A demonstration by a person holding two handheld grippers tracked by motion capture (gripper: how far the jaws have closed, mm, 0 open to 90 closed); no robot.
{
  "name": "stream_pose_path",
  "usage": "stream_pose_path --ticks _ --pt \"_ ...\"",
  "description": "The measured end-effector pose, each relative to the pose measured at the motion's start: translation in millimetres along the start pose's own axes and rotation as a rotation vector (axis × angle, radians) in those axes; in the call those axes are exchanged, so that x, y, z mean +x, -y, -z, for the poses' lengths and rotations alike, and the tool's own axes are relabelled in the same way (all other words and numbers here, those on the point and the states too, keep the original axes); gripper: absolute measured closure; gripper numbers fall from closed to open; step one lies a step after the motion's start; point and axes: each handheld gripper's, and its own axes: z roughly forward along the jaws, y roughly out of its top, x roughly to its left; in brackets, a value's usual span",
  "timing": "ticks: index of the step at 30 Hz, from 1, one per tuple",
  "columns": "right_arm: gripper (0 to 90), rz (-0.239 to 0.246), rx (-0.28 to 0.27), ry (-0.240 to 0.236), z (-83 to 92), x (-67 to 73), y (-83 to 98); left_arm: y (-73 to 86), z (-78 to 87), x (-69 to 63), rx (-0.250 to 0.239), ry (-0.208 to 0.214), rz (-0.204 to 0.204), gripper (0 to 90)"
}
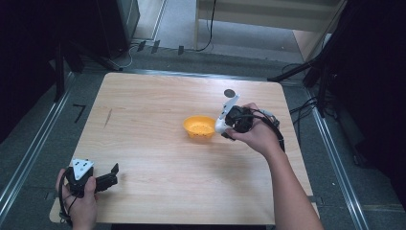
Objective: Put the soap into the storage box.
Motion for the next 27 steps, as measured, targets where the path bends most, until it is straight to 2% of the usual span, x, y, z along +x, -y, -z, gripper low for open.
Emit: stream_pose_path --ticks 3,5,8,15,18,23,27 --pt "51.1 0.016 0.000 -0.006 -3.0 -4.4 -2.6 0.0 0.0 0.4 0.000 0.001 0.003 0.0" --pt "51.1 0.037 0.022 -0.011 -5.7 -6.9 -7.3 0.0 0.0 0.4 0.000 0.001 0.002 0.0" --pt "51.1 0.049 0.013 -0.026 -8.7 -8.8 -12.1 -0.1 -0.2 0.3 0.001 0.000 0.003 0.0" --pt "51.1 0.078 0.030 -0.018 -15.3 -9.1 -27.2 -0.1 -0.3 1.0 -0.001 0.006 0.014 0.0" --pt "51.0 0.103 0.022 -0.011 -16.9 -9.5 -33.5 -0.1 -0.4 1.3 -0.002 0.005 0.016 0.0" --pt "51.1 0.147 0.055 -0.003 -20.5 -10.8 -43.2 -0.2 -0.2 1.7 -0.002 0.006 0.020 0.0" --pt "51.0 0.185 0.054 -0.021 -23.8 -14.8 -52.1 0.0 -0.3 1.5 -0.005 0.006 0.020 0.0"
